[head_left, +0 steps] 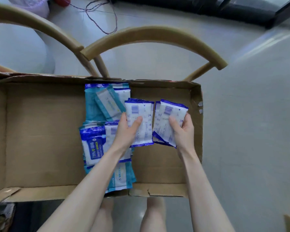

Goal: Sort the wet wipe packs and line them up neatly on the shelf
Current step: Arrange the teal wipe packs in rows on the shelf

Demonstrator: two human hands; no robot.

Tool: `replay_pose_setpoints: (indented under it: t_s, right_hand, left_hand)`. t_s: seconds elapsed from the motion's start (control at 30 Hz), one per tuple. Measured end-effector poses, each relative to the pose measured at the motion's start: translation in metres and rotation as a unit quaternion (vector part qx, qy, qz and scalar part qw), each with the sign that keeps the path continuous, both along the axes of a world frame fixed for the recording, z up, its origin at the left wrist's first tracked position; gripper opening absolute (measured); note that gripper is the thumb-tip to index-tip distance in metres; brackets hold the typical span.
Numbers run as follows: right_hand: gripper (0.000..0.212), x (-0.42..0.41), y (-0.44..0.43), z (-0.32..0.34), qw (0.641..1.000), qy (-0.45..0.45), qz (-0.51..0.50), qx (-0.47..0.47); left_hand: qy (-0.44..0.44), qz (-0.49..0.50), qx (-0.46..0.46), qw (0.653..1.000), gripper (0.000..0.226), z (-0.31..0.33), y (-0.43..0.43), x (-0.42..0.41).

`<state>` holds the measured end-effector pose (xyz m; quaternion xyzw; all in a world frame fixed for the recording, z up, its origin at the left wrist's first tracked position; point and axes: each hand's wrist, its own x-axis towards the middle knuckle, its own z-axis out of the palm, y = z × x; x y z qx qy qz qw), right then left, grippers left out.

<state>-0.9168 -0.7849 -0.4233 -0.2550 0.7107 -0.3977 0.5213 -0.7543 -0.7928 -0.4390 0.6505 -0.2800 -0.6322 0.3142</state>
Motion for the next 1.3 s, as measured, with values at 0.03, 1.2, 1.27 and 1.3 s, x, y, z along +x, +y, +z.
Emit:
replay_pose_setpoints:
  t_s: [0.03, 1.2, 1.27, 1.3]
  right_hand:
    - [0.027, -0.012, 0.005, -0.002, 1.000, 0.005, -0.003, 0.006]
    - [0.057, -0.093, -0.088, -0.133, 0.824, 0.453, 0.336, 0.059]
    - [0.048, -0.093, -0.084, -0.116, 0.814, 0.451, 0.363, 0.055]
    - [0.043, -0.092, -0.080, -0.105, 0.814, 0.440, 0.374, 0.054]
  left_hand:
    - [0.007, 0.004, 0.012, 1.000, 0.030, -0.003, 0.005, -0.014]
    - [-0.345, -0.196, -0.043, 0.917, 0.053, -0.122, -0.071, -0.108]
    - [-0.350, -0.236, -0.040, 0.906, 0.048, -0.106, -0.066, -0.099]
    - [-0.356, -0.251, -0.042, 0.899, 0.046, -0.096, -0.062, -0.095]
